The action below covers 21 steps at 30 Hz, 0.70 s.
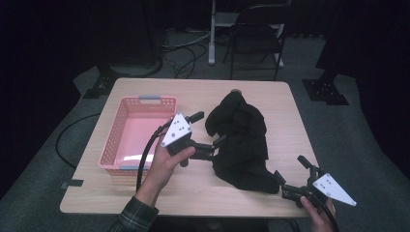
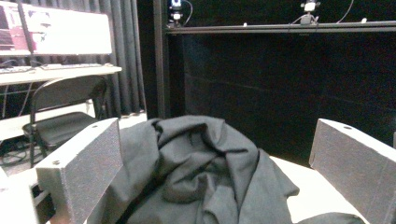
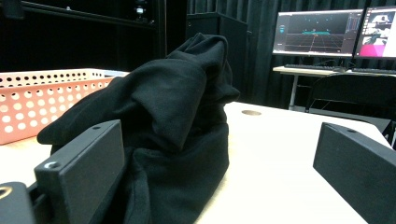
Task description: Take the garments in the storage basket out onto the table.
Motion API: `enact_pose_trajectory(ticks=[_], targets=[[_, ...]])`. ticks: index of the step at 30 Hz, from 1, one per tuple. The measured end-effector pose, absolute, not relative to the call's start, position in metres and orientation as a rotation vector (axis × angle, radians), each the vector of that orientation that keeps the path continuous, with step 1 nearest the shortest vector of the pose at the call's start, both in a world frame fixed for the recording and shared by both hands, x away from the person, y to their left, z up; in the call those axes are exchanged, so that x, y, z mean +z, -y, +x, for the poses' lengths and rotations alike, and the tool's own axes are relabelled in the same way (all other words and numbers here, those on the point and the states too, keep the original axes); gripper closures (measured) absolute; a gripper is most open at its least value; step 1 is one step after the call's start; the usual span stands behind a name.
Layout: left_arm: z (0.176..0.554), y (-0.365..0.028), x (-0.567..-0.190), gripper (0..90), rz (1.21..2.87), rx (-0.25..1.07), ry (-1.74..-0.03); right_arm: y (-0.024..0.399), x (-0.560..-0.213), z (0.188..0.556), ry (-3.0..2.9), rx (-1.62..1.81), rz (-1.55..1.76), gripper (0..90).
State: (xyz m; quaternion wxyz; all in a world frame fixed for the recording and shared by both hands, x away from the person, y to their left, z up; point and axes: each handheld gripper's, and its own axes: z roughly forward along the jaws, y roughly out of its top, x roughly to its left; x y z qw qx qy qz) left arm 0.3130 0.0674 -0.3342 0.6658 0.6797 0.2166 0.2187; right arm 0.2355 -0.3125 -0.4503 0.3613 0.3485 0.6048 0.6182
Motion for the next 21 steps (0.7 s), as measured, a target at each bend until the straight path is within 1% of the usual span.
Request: enact_pose_trajectory(ticks=[9, 21], targets=[[0.297, -0.08, -0.352, 1.8, 1.505, 0.513, -0.534, 0.313, -0.45, 0.235, -1.555, 1.594, 0.898, 1.5], [0.282, -0.079, -0.379, 1.9, 1.483, 0.548, -0.537, 0.313, -0.45, 0.236, -1.558, 1.601, 0.905, 1.4]])
